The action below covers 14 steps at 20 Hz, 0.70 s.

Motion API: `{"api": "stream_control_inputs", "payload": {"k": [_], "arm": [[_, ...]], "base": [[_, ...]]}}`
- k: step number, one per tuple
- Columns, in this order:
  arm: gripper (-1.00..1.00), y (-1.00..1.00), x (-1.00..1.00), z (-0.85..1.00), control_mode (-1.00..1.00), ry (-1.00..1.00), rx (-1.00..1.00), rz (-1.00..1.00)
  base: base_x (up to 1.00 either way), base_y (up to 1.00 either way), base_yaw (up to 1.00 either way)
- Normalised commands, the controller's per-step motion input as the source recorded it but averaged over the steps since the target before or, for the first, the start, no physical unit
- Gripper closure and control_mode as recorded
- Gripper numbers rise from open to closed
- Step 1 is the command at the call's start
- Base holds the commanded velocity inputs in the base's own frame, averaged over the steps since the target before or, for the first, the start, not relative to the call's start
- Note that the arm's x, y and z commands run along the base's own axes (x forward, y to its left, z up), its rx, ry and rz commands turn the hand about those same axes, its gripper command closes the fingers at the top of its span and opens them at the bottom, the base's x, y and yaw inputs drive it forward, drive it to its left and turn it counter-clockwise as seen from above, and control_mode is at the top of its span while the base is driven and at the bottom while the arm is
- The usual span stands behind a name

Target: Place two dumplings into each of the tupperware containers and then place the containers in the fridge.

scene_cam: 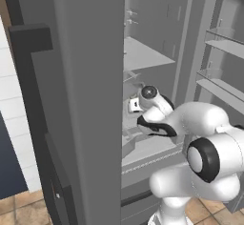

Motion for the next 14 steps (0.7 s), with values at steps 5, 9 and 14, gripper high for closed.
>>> {"api": "stream_control_inputs", "payload": {"k": [5,9,14], "arm": [[1.00,-0.05,0.47,-0.14,-1.00,0.00,0.00,0.00],[1.00,-0.06,0.37,-0.21,-1.00,0.00,0.00,0.00],[1.00,-0.01,0.34,-0.19,-1.00,0.00,0.00,0.00]], "base": [[0.00,0.00,0.00],[0.00,0.00,0.00],[0.00,0.00,0.00]]}}
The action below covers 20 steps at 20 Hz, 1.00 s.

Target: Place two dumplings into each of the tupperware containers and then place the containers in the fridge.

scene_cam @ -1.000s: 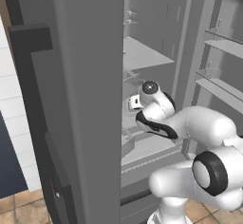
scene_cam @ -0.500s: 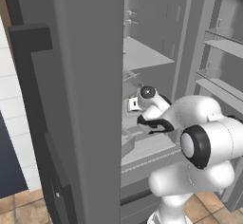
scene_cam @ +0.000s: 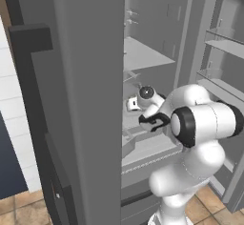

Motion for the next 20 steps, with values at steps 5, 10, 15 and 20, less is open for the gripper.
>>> {"api": "stream_control_inputs", "payload": {"k": [5,10,15,20], "arm": [[-1.00,-0.01,0.43,-0.15,-1.00,0.00,0.00,0.00],[-1.00,0.00,0.08,-0.04,-1.00,-0.09,0.00,-0.01],[-1.00,0.07,-0.15,0.26,-1.00,-0.33,0.02,-0.03],[-1.00,0.02,-0.78,0.39,-1.00,-0.18,0.03,-0.02]], "base": [[0.00,0.00,0.00],[0.00,0.00,0.00],[0.00,0.00,0.00],[0.00,0.00,0.00]]}}
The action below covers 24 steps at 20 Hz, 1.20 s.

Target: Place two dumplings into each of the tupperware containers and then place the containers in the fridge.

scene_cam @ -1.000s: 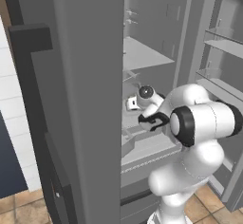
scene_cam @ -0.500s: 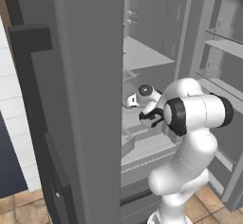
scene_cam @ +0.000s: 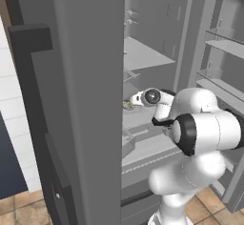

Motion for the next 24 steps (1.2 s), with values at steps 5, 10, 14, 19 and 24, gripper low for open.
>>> {"api": "stream_control_inputs", "payload": {"k": [5,10,14,19,24], "arm": [[-1.00,0.24,-0.76,0.63,-1.00,-0.04,0.00,-0.04],[-1.00,0.40,-0.10,0.90,-1.00,0.06,-0.04,-0.01],[-1.00,0.05,-0.04,0.83,-1.00,0.15,-0.02,0.00],[-1.00,0.00,-0.45,0.74,-1.00,0.12,0.00,0.00],[-1.00,0.16,-0.69,0.98,-1.00,0.07,-0.04,0.00]], "base": [[0.00,0.00,0.00],[0.00,0.00,0.00],[0.00,0.00,0.00],[0.00,0.00,0.00],[0.00,0.00,0.00]]}}
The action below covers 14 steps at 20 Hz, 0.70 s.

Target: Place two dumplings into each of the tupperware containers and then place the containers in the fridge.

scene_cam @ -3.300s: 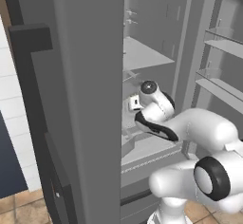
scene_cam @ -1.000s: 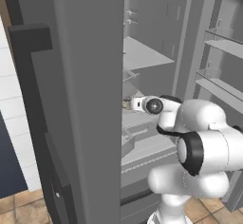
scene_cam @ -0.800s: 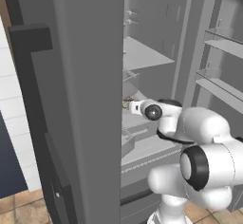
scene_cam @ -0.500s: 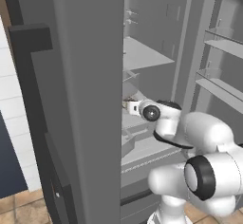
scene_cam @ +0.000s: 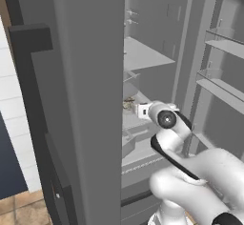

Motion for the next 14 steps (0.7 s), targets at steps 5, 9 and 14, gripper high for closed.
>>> {"api": "stream_control_inputs", "payload": {"k": [5,9,14], "arm": [[-1.00,0.17,-0.79,0.96,-1.00,0.12,-0.12,0.00],[-1.00,0.00,-1.00,0.39,-1.00,0.26,-0.17,0.00],[-1.00,-0.01,-0.87,-0.03,-1.00,0.22,-0.05,0.00]], "base": [[0.00,0.00,0.00],[0.00,0.00,0.00],[0.00,0.00,0.00]]}}
